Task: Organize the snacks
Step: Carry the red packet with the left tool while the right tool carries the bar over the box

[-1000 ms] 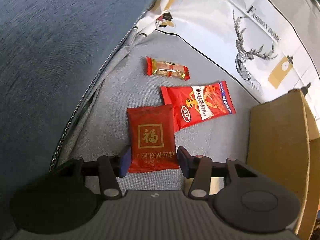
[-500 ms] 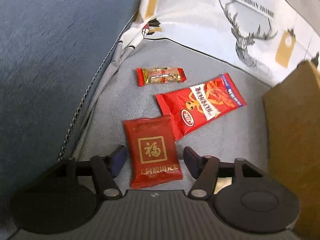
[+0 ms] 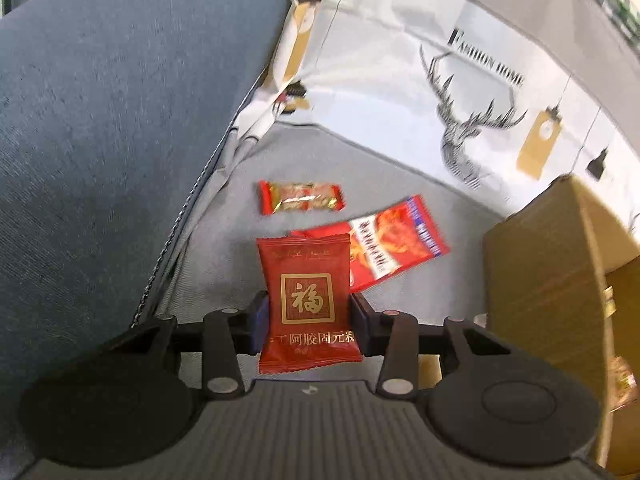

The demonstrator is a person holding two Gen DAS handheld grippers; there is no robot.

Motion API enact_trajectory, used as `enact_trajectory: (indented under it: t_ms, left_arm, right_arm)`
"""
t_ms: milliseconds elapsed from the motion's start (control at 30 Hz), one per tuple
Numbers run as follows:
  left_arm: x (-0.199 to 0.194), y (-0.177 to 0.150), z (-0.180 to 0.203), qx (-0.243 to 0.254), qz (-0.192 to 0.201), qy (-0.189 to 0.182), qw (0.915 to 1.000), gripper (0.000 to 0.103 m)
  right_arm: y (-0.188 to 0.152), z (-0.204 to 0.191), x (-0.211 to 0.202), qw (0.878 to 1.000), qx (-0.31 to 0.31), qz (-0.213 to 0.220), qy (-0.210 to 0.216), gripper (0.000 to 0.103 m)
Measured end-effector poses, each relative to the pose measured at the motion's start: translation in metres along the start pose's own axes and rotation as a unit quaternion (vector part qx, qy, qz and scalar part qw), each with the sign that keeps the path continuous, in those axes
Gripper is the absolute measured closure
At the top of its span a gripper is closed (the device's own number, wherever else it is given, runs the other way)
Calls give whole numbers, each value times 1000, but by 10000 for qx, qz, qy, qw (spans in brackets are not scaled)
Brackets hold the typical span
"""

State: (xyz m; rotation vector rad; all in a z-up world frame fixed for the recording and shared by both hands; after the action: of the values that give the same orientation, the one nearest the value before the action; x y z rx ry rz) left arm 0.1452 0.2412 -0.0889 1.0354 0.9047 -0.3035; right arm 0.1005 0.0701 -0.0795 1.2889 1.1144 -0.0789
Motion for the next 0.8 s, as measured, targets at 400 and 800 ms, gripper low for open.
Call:
enact_trajectory:
  t_ms: [400,800]
  left_arm:
    - [-48,26,27,-349,662,-444,9962,56]
    - [-66,27,73,-123,1207,-792,9895,56]
  right_arm:
    - [45,22,-64,9931,248,1140,72,65]
    - [57,80,-97,9811,394,1892,-91,65]
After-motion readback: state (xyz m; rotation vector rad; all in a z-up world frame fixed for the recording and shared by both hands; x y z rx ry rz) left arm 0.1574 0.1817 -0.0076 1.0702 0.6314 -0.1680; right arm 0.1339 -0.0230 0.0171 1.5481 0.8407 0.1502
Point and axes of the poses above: each gripper's, at about its wrist camera, not at the fingertips, and x roughly the way its jaws point, z to its right, y to its top, the point moved 5 cm from there along x, roughly the way its jaws point, and after that the axes turned 8 degrees about z, right-handed, at the moved point
